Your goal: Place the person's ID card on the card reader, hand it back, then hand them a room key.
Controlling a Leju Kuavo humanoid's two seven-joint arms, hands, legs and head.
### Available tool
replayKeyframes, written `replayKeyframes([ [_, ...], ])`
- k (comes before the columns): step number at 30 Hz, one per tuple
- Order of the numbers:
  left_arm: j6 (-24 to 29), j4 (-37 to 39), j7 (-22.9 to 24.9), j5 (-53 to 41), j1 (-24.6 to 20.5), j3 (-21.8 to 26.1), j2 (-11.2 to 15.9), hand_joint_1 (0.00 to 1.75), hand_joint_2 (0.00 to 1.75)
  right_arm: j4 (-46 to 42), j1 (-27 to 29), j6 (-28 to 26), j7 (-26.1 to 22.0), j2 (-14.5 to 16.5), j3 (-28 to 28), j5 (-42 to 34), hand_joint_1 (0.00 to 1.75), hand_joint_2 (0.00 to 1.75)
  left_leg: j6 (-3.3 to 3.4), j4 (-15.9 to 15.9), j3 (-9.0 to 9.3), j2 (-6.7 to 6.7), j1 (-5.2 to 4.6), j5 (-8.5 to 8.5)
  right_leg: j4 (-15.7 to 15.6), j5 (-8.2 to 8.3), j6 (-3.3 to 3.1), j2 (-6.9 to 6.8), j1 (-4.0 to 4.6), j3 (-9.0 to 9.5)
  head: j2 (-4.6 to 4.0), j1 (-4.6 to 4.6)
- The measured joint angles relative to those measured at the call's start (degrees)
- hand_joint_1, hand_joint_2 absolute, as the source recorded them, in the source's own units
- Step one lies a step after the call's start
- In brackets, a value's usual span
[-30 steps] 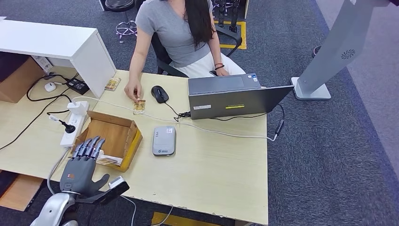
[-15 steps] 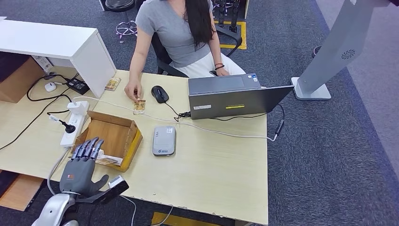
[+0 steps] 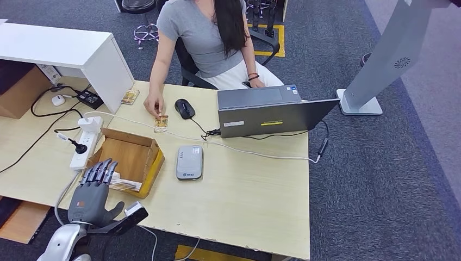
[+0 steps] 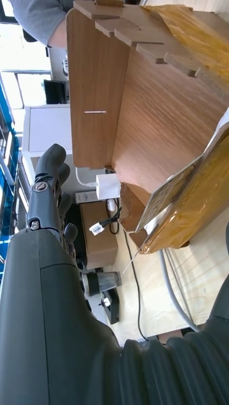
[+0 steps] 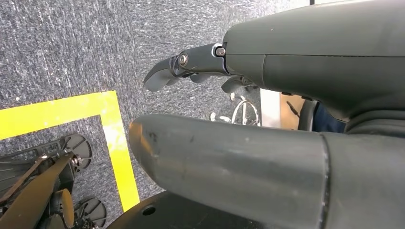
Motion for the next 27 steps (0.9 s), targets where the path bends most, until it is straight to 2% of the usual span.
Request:
replayKeyframes([
  [15,-1.4,0.1,0.1,-1.1,0.0,1.7,-1.2,0.0,1.75,0.0,0.0,0.0,0.0,0.3,-0.4,1.3,0.0,0.0,0.0,0.0,0.0,0.0,0.0,0.0,0.0,0.0,0.0,0.0,0.0,0.0,0.0,0.0],
  [19,-2.0,0.2,0.2,-1.1,0.0,1.8,-1.2,1.75,1.75,0.0,0.0,0.1,0.0,0.3,-0.8,1.6,0.0,0.0,0.0,0.0,-0.01,0.0,0.0,0.0,0.0,0.0,0.0,0.0,0.0,0.0,0.0,0.0],
  [27,-3.1,0.4,0.1,-0.8,0.0,2.0,-1.1,1.75,1.75,0.0,0.0,0.3,0.0,0.3,-0.9,1.8,0.0,0.0,0.0,0.0,0.0,0.0,0.0,0.0,0.0,0.0,0.0,0.0,0.0,0.0,0.0,0.0],
])
